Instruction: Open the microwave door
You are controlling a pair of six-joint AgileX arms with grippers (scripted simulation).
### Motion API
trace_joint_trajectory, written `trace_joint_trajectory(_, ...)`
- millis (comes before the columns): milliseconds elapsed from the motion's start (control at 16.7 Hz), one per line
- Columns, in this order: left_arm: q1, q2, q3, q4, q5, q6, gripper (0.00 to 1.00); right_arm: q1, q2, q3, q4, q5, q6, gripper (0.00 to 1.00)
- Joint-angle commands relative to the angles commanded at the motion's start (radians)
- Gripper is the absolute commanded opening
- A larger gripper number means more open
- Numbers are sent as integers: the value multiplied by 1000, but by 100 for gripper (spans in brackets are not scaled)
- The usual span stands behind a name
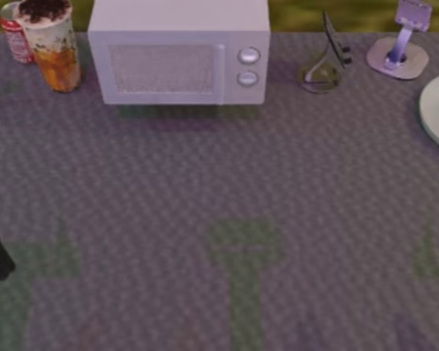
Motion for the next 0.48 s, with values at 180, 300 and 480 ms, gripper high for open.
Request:
trace_joint_trajectory(180,-2,8,9,-4,-1,-2,100,0,0,0,0,0,0,100)
trace_joint_trajectory(300,-15,48,54,-25,-4,-10,100,0,0,0,0,0,0,100)
trace_joint_trajectory(480,-51,175,190,-93,-17,-36,100,0,0,0,0,0,0,100)
